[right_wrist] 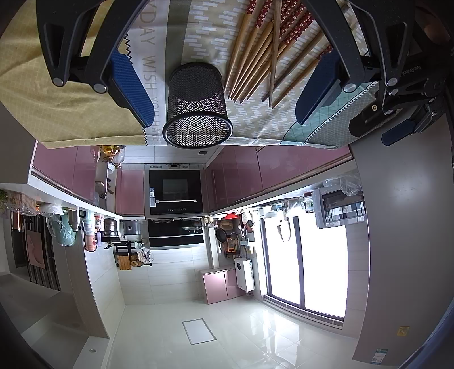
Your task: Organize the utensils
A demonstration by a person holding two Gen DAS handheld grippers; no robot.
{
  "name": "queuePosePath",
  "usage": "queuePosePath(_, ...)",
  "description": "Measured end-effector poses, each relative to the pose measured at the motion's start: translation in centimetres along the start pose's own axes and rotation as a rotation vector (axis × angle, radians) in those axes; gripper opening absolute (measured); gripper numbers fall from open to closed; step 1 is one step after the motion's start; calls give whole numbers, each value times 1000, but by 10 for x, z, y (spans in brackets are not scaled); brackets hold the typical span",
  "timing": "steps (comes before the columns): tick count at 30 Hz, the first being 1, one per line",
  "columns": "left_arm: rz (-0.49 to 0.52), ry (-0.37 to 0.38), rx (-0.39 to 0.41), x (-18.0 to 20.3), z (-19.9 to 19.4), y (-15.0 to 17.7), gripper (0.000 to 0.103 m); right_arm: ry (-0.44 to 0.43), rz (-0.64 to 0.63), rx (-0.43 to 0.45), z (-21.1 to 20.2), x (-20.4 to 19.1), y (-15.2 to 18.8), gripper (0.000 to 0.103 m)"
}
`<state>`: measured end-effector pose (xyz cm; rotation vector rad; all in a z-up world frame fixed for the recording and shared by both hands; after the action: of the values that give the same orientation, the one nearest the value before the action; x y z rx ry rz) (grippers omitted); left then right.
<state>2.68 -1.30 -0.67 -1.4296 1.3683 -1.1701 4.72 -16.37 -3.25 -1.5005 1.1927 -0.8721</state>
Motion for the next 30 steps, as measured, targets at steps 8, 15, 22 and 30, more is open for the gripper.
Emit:
queuePosePath(8,3,-1,-3,1,0,2,97,2,5,-3,2,1,3,96)
queuePosePath(15,3,-1,-4,1,0,2,97,0,7,-6,4,2,3,96)
queuePosePath(22,5,0,-9,1,0,5,97,-2,9,-6,5,2,5,96)
queuePosePath(30,13,1,-22,2,2,8,97,-7,9,-9,5,1,8,96)
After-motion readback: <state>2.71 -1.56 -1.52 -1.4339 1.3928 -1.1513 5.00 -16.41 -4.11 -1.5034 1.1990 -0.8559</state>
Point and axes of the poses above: each gripper's, at about its wrist camera, not at the fingertips, and z roughly the way its jaws point, x to its right, y to its underside, the point moved 6 cm from there along z, roughly the way its jaws point, and after that the axes turned 6 degrees about -z, right-handed, at the moved point
